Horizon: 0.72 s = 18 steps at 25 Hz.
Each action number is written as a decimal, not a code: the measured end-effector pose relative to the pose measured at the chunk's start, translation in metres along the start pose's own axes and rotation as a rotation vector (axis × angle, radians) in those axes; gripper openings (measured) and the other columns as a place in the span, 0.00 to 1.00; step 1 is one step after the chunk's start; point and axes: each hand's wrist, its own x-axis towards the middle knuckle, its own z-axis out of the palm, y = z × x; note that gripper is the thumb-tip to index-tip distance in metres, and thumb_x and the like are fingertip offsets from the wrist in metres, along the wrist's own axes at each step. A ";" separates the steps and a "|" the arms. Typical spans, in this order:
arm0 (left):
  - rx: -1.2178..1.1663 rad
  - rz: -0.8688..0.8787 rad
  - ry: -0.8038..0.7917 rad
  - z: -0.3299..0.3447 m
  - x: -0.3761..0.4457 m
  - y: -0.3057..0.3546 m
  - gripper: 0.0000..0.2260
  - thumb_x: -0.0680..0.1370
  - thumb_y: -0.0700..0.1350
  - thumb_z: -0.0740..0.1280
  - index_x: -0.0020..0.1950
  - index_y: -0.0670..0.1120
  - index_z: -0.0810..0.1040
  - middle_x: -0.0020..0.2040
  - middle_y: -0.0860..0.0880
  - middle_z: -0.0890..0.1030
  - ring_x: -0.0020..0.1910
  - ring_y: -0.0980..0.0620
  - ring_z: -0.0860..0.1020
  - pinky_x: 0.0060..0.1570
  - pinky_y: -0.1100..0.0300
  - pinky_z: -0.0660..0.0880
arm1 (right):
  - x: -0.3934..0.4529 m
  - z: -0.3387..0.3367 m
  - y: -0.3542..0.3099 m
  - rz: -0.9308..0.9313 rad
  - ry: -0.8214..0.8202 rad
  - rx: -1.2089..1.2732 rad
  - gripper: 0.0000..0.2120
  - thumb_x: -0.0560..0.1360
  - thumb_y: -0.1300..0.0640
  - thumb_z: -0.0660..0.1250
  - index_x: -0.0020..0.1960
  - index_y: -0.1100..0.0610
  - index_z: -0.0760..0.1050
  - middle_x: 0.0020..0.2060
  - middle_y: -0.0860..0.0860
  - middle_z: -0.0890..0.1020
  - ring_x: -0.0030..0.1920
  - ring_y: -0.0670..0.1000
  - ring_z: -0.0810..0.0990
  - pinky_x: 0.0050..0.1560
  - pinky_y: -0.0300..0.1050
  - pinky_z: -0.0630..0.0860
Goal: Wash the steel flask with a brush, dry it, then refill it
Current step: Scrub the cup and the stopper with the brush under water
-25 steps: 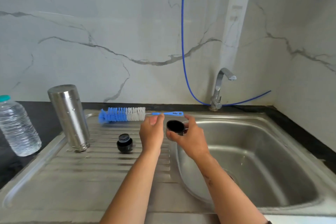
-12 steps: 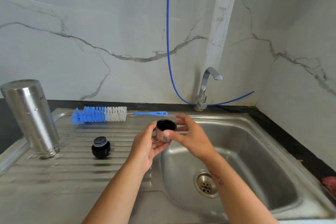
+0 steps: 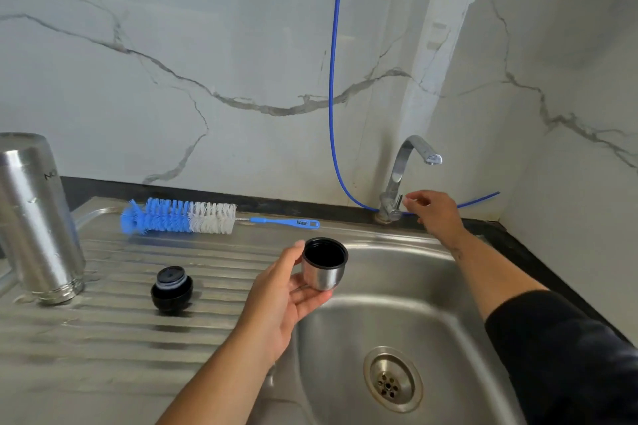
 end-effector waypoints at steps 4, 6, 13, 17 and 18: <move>0.020 0.013 0.002 0.002 -0.001 -0.003 0.12 0.79 0.50 0.71 0.57 0.43 0.82 0.46 0.38 0.86 0.45 0.41 0.85 0.43 0.51 0.85 | 0.021 0.003 -0.002 -0.128 -0.088 -0.127 0.09 0.81 0.55 0.69 0.55 0.59 0.85 0.49 0.55 0.87 0.45 0.52 0.81 0.51 0.48 0.76; 0.024 0.022 0.012 0.001 0.000 -0.003 0.12 0.79 0.50 0.71 0.57 0.43 0.82 0.46 0.39 0.86 0.44 0.42 0.86 0.44 0.51 0.85 | 0.024 0.003 0.000 -0.201 -0.130 -0.207 0.10 0.82 0.56 0.67 0.56 0.60 0.85 0.50 0.55 0.86 0.46 0.53 0.80 0.51 0.45 0.72; 0.044 0.037 0.008 0.001 0.001 -0.006 0.13 0.79 0.50 0.71 0.59 0.43 0.82 0.49 0.38 0.87 0.46 0.42 0.86 0.45 0.50 0.85 | 0.038 0.000 -0.002 -0.295 -0.215 -0.294 0.09 0.82 0.56 0.68 0.55 0.58 0.85 0.46 0.50 0.84 0.47 0.51 0.79 0.44 0.36 0.69; 0.055 0.050 0.005 -0.001 0.002 -0.008 0.14 0.79 0.50 0.71 0.60 0.43 0.82 0.49 0.39 0.87 0.48 0.41 0.87 0.46 0.50 0.85 | 0.038 0.018 -0.005 -0.343 -0.272 -0.305 0.09 0.81 0.58 0.68 0.56 0.60 0.85 0.50 0.54 0.85 0.52 0.54 0.82 0.53 0.40 0.75; 0.054 0.050 0.007 -0.001 0.003 -0.008 0.14 0.79 0.50 0.71 0.60 0.43 0.82 0.49 0.39 0.87 0.48 0.41 0.87 0.46 0.50 0.85 | 0.037 0.019 -0.005 -0.341 -0.274 -0.299 0.09 0.81 0.58 0.68 0.56 0.61 0.85 0.51 0.55 0.85 0.52 0.55 0.81 0.55 0.45 0.76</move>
